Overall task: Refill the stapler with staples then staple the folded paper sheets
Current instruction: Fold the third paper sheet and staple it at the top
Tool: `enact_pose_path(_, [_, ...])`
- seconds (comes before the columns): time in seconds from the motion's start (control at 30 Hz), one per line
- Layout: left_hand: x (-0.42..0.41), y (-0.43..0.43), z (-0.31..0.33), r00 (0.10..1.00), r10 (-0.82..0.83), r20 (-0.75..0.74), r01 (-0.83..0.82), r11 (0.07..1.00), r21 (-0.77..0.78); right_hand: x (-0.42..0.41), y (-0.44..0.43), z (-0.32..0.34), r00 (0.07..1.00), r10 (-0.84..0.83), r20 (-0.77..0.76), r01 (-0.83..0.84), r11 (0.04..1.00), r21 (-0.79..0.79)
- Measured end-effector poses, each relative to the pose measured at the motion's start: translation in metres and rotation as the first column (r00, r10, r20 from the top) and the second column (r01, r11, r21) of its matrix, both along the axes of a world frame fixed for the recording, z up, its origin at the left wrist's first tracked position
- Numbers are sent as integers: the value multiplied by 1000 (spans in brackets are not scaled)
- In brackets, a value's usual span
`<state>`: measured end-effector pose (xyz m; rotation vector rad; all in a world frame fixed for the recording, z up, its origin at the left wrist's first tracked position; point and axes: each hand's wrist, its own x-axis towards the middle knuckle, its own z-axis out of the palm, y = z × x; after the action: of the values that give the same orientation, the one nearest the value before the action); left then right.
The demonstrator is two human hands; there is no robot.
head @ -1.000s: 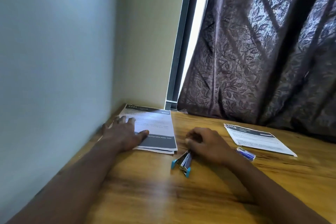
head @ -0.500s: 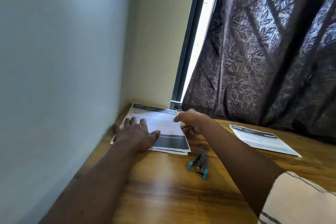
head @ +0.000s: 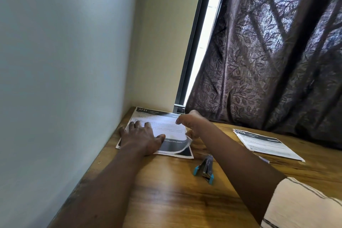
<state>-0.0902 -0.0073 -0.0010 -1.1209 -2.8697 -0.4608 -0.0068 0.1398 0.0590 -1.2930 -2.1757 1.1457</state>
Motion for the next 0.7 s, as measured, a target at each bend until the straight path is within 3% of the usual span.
enact_pose_path(0.1, [0, 1, -1, 1000, -3, 0, 3, 1000, 8, 4, 4, -8, 992, -74, -102, 75, 997, 10])
enact_pose_path(0.23, [1, 1, 1, 1000, -4, -1, 4, 1000, 1, 9, 5, -17, 967, -128, -219, 104, 988, -118])
enact_pose_path(0.33, [2, 1, 3, 1000, 1, 0, -1, 999, 41, 10, 10, -24, 957, -116, -265, 96, 992, -88])
enact_pose_path(0.43, [4, 3, 8, 1000, -9, -28, 14, 981, 194, 18, 9, -20, 919, -63, -389, 25, 995, -101])
enact_pose_path(0.57, [5, 8, 13, 993, -33, -109, 79, 889, 451, 48, 0, -8, 796, 3, -606, -61, 995, -76])
enact_pose_path(0.7, [10, 14, 18, 995, -91, -30, 85, 702, 707, 94, -3, -2, 703, 144, -696, -87, 989, 117])
